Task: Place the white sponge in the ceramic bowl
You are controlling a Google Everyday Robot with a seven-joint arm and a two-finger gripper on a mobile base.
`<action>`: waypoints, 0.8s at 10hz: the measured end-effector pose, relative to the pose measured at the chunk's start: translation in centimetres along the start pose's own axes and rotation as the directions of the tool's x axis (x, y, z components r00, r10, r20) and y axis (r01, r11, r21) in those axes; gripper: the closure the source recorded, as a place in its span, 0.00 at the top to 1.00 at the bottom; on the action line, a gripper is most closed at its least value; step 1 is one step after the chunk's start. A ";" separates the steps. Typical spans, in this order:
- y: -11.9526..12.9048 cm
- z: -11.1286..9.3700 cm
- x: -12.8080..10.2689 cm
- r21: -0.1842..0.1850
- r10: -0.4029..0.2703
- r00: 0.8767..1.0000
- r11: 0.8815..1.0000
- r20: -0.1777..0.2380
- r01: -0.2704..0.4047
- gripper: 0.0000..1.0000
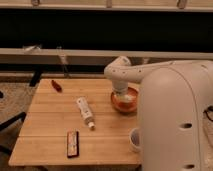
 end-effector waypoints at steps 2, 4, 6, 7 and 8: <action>0.2 1.1 0.5 -0.008 0.003 1.000 1.000 0.004 -0.003 0.80; 0.1 1.3 0.8 -0.006 0.006 1.000 1.000 0.012 -0.006 0.80; 0.2 1.3 0.5 -0.006 0.002 1.000 1.000 0.014 -0.002 0.80; 0.2 1.3 0.6 -0.006 0.003 1.000 1.000 0.014 -0.003 0.80; 0.2 1.3 0.6 -0.007 0.004 1.000 1.000 0.014 -0.004 0.80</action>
